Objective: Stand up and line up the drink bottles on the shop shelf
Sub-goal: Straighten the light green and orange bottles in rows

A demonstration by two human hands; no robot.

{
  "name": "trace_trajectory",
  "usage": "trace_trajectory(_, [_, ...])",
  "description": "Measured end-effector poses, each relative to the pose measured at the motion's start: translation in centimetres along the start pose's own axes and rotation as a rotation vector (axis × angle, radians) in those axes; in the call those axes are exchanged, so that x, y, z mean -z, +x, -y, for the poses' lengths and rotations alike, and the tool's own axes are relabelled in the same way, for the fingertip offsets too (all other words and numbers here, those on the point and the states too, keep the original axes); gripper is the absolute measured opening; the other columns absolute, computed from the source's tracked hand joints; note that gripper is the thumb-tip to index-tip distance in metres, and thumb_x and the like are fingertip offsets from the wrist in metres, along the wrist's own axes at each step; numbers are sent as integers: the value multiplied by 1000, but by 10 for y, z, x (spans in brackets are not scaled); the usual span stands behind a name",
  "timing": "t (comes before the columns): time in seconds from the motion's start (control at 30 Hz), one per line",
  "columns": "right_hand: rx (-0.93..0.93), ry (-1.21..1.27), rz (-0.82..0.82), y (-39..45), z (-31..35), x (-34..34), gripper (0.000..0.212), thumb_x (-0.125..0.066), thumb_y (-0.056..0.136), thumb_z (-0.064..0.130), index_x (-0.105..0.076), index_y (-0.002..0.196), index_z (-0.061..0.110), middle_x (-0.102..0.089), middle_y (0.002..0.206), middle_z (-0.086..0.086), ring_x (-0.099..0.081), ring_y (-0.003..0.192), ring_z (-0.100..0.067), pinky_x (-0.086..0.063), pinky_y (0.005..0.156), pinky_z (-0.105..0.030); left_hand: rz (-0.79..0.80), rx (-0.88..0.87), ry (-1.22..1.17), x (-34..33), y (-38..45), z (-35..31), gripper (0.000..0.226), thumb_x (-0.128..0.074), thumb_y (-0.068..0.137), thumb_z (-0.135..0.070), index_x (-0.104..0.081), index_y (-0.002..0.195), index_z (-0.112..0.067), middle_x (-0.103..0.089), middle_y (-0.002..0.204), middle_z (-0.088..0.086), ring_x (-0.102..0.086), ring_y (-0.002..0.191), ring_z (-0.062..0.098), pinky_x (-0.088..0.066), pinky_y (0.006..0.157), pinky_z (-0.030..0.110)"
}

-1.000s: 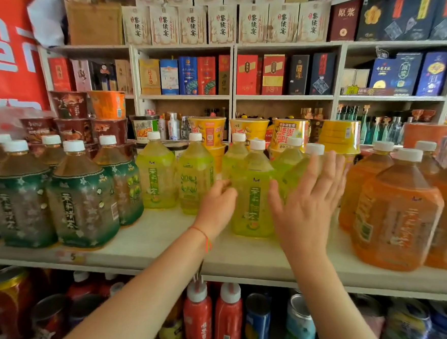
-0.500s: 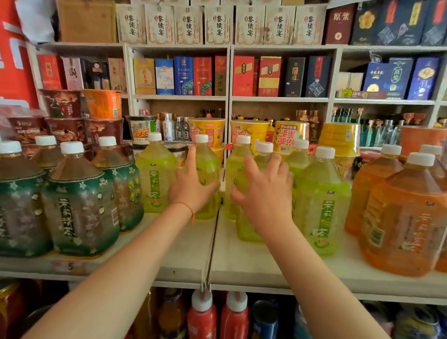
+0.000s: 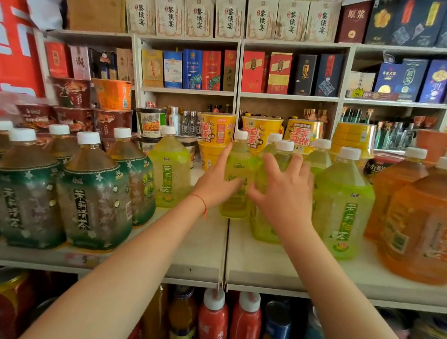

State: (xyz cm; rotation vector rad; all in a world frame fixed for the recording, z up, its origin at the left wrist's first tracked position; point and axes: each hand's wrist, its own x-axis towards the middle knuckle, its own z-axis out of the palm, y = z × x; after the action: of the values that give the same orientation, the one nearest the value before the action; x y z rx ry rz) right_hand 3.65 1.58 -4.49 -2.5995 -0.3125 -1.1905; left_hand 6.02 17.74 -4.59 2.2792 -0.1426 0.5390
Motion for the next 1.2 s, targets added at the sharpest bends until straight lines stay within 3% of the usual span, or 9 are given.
trace_trajectory(0.1, [6, -4, 5, 0, 0, 0, 62, -64, 84, 49, -50, 138, 23, -46, 134, -30, -49, 114, -46, -46, 94, -55, -321, -71, 382, 15, 2, 2, 56, -57, 91, -38, -43, 145, -30, -52, 136, 11, -48, 122, 30, -44, 103, 49])
trace_trajectory(0.2, [7, -10, 12, 1, 1, 1, 61, -62, 86, 49, -48, 139, 23, -45, 135, -29, -48, 117, -46, -46, 96, -55, -568, 54, 590, 30, 10, 2, 55, -55, 91, -27, -40, 143, -16, -25, 157, 26, -19, 147, 45, -18, 122, 56])
trace_trajectory(0.3, [2, -14, 13, 0, 3, 0, 60, -61, 86, 49, -48, 139, 23, -45, 136, -29, -48, 117, -46, -46, 97, -55, -505, 294, 557, 39, 19, 18, 73, -58, 94, -33, -21, 154, -16, 1, 163, 31, 0, 150, 51, -6, 123, 58])
trace_trajectory(0.4, [-7, -10, 1, -1, 4, -1, 59, -63, 85, 49, -50, 137, 24, -46, 136, -29, -48, 118, -46, -45, 98, -55, -471, 355, 558, 45, 24, 28, 69, -63, 92, -37, -29, 150, -20, -9, 161, 31, -9, 148, 50, -13, 120, 58])
trace_trajectory(0.57, [-17, -36, 2, 0, 6, -2, 59, -62, 86, 49, -48, 138, 26, -44, 139, -27, -47, 121, -44, -45, 98, -55, -533, 207, 654, 54, 23, 23, 47, -63, 88, -47, -57, 127, -21, -32, 145, 22, -29, 132, 44, -39, 100, 53])
trace_trajectory(0.67, [-12, -48, 1, -1, 6, -2, 59, -60, 86, 50, -46, 138, 26, -43, 141, -27, -45, 123, -44, -43, 98, -54, -514, 184, 660, 55, 19, 25, 47, -61, 90, -48, -57, 127, -20, -30, 146, 22, -27, 132, 44, -43, 97, 51])
trace_trajectory(0.9, [-9, -64, 27, -2, 6, 2, 60, -58, 88, 52, -44, 141, 27, -40, 144, -27, -44, 126, -45, -42, 100, -54, -355, 115, 581, 61, 15, 26, 50, -61, 87, -57, -51, 127, -30, -46, 124, 17, -52, 106, 39, -50, 89, 45])
trace_trajectory(1.03, [6, 26, 68, 3, 1, 10, 57, -57, 88, 55, -48, 139, 31, -38, 143, -22, -48, 119, -41, -51, 92, -47, -275, -17, 445, 66, -4, 17, 40, -62, 87, -59, -55, 119, -37, -45, 110, 5, -51, 90, 28, -43, 71, 31])
trace_trajectory(1.2, [36, 213, 164, 23, -9, 24, 40, -57, 88, 57, -57, 121, 35, -38, 129, -8, -59, 95, -26, -54, 77, -34, -181, -184, 263, 69, -24, 12, 34, -66, 87, -54, -58, 117, -41, -50, 118, 1, -52, 98, 22, -36, 82, 28])
